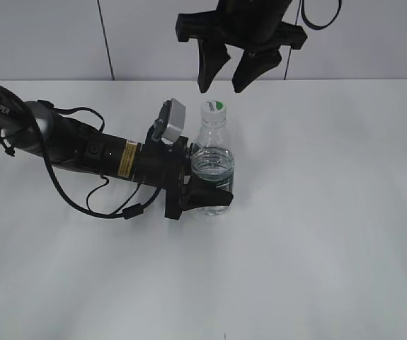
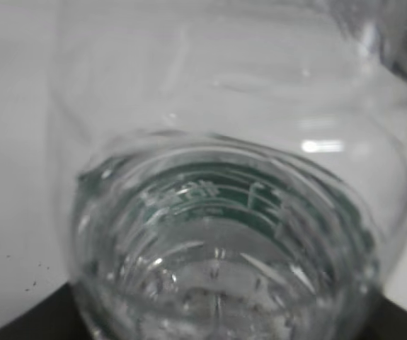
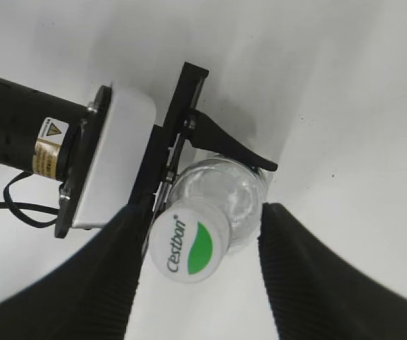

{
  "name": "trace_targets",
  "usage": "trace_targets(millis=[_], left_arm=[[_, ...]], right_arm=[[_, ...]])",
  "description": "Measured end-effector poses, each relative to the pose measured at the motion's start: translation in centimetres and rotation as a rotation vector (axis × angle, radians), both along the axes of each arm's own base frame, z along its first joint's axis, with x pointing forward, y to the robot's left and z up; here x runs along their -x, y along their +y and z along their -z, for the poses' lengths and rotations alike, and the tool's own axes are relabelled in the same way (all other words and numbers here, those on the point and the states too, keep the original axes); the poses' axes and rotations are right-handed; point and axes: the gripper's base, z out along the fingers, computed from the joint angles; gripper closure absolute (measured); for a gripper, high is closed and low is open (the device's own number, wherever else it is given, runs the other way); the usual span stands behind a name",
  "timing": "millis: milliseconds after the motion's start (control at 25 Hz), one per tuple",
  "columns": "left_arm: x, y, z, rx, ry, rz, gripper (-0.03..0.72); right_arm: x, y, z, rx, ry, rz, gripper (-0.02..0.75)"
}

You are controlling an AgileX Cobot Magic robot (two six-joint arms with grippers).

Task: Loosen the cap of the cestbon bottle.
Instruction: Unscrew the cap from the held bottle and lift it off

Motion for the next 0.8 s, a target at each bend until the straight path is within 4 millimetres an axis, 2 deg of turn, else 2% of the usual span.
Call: trace_targets(millis=[800], left_arm=[[0.0, 0.0, 0.0, -0.001, 0.000, -0.003, 0.274]], right_arm=[[0.1, 0.5, 1.5, -0.020, 0.070, 0.010, 0.328]])
